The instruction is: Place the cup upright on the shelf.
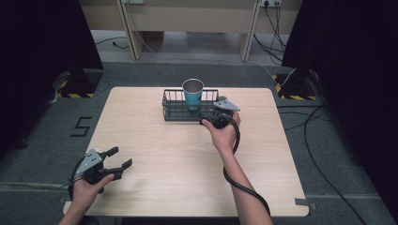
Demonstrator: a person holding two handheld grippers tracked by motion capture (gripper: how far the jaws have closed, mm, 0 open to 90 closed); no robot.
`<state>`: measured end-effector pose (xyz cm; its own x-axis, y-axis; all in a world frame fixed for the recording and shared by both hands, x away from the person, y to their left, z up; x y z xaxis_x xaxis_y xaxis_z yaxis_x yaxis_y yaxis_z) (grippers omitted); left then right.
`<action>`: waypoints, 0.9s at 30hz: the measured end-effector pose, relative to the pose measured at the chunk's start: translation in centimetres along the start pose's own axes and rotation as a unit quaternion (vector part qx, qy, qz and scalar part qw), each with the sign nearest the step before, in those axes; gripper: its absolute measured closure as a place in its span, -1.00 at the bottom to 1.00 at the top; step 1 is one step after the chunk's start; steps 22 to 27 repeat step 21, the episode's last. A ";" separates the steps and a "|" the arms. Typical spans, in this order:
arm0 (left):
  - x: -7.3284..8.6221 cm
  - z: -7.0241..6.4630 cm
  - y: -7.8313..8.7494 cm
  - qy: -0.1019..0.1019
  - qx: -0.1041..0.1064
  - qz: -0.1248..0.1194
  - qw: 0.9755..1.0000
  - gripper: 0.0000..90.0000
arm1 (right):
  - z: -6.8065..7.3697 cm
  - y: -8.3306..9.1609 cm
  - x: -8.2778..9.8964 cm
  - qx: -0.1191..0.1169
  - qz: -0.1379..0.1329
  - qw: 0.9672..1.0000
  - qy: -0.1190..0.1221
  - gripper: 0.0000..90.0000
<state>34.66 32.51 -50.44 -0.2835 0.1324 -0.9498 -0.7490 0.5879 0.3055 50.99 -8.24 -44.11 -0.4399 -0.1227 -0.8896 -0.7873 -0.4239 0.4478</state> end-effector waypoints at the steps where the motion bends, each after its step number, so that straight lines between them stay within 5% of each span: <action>1: 0.0 0.0 0.0 0.000 0.000 0.000 1.000 -0.59 | -0.1 0.2 0.1 0.000 -0.001 1.000 0.001 -0.62; 15: 0.1 0.0 -0.1 -0.003 -0.002 0.003 1.000 -0.59 | -2.8 5.9 5.7 0.014 0.011 1.000 0.011 -0.61; 27: 0.0 -0.1 -0.2 -0.005 -0.002 0.005 1.000 -0.59 | -3.4 7.1 7.3 0.016 0.012 1.000 0.000 -0.60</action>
Point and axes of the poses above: each handheld gripper's, and its own axes: y roughly backward along the jaws, x roughly out of its underside, z roughly to its left, the point moved 1 cm from there along -y, roughly forward along the jaws, and after that the axes turned 3 degrees about z, right-handed, at the moved point
